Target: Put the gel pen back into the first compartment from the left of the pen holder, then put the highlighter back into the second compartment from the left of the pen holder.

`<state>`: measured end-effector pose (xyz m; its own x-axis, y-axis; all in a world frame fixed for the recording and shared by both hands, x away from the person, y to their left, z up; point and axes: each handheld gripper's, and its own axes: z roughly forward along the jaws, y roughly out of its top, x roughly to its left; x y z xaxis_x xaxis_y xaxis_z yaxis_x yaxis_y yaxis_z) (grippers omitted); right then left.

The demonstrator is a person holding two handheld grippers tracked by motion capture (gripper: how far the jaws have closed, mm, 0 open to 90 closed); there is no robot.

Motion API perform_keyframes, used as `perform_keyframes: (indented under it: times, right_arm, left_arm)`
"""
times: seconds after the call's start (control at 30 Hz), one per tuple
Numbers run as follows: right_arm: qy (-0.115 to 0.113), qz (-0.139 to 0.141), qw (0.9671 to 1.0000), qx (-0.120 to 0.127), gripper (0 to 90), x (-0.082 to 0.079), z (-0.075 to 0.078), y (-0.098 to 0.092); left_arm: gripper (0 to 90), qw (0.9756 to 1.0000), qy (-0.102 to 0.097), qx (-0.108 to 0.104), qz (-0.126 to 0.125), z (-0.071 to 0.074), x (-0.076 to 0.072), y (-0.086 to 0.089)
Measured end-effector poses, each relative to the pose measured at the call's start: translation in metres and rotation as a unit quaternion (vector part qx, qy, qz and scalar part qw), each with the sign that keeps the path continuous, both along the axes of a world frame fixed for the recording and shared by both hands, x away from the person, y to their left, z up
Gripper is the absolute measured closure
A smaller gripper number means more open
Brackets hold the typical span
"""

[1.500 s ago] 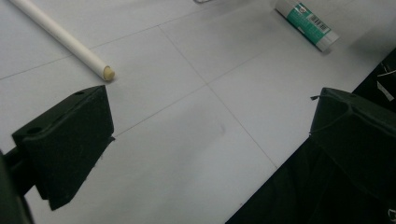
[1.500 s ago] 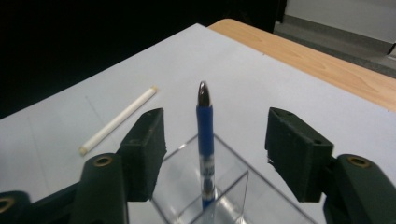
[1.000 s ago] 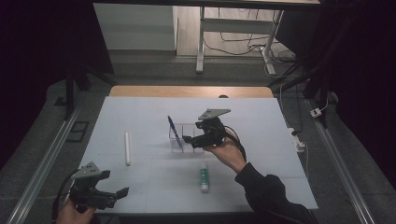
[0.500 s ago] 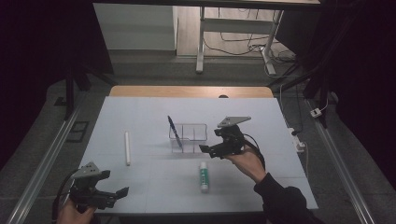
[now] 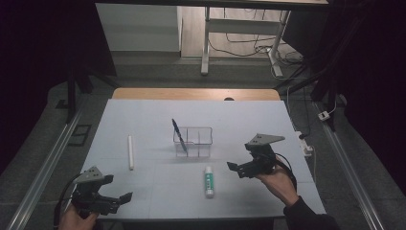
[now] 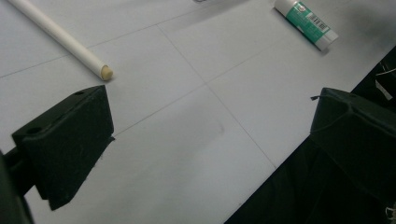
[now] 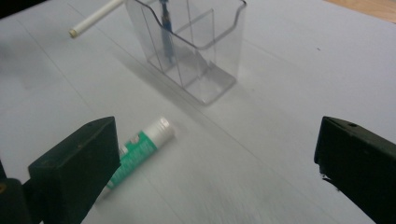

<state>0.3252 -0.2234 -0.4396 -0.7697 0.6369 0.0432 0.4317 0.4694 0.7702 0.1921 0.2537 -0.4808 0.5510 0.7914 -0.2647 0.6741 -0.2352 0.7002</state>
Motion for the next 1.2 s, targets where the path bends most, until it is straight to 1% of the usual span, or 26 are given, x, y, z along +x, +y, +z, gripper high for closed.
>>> perform_keyframes:
  times: [0.1,0.3,0.33,0.37,0.57,0.63,0.73,0.8,0.87,0.9,0.97,1.07,1.2]
  right_arm:
    - [-0.003,-0.010,0.9999,-0.006,0.0,-0.008,-0.003,-0.010]
    - [-0.001,-0.027,0.9996,-0.010,0.0,-0.024,-0.008,-0.027]
    - [-0.001,-0.029,0.9995,-0.007,0.0,-0.026,-0.008,-0.030]
    - [0.001,-0.035,0.9994,-0.005,0.0,-0.029,-0.009,-0.034]
    - [0.022,-0.063,0.9978,0.002,0.0,-0.043,-0.014,-0.056]
    - [0.030,-0.068,0.9972,0.005,0.0,-0.046,-0.016,-0.062]
    - [0.037,-0.074,0.9966,0.006,0.0,-0.050,-0.019,-0.069]
    - [0.038,-0.078,0.9962,0.006,0.0,-0.052,-0.019,-0.072]
    - [0.039,-0.080,0.9960,0.010,0.0,-0.054,-0.018,-0.075]
    - [0.039,-0.082,0.9958,0.008,0.0,-0.055,-0.017,-0.076]
    - [0.040,-0.083,0.9956,0.013,0.0,-0.056,-0.017,-0.077]
    - [0.042,-0.084,0.9955,0.015,0.0,-0.056,-0.017,-0.079]
    - [0.045,-0.082,0.9955,0.014,0.0,-0.056,-0.017,-0.078]
  left_arm:
    - [0.0,1.0000,0.000,0.002,-0.001,0.000,0.000,0.000]
    - [0.0,1.0000,0.000,0.000,0.000,0.000,0.000,0.000]
    - [0.0,1.0000,-0.001,0.000,0.000,0.000,0.000,0.000]
    - [0.0,1.0000,-0.001,-0.002,0.001,0.000,0.000,0.000]
    - [0.0,1.0000,-0.002,0.002,0.001,0.002,0.000,-0.001]
    - [0.0,1.0000,-0.003,0.000,0.002,0.003,0.000,-0.001]
    - [0.0,0.9999,-0.010,0.000,0.005,0.005,0.000,-0.001]
    - [0.0,0.9999,-0.014,0.005,0.006,0.006,0.002,-0.001]
    - [0.0,0.9998,-0.016,0.009,0.005,0.007,0.004,-0.001]
    - [0.0,0.9998,-0.016,0.013,0.004,0.007,0.006,-0.001]
    - [0.0,0.9998,-0.014,0.014,-0.001,0.006,0.009,-0.001]
    - [0.0,0.9997,-0.013,0.022,0.000,0.005,0.015,0.001]
    - [0.0,0.9992,-0.013,0.038,0.006,0.003,0.025,0.002]
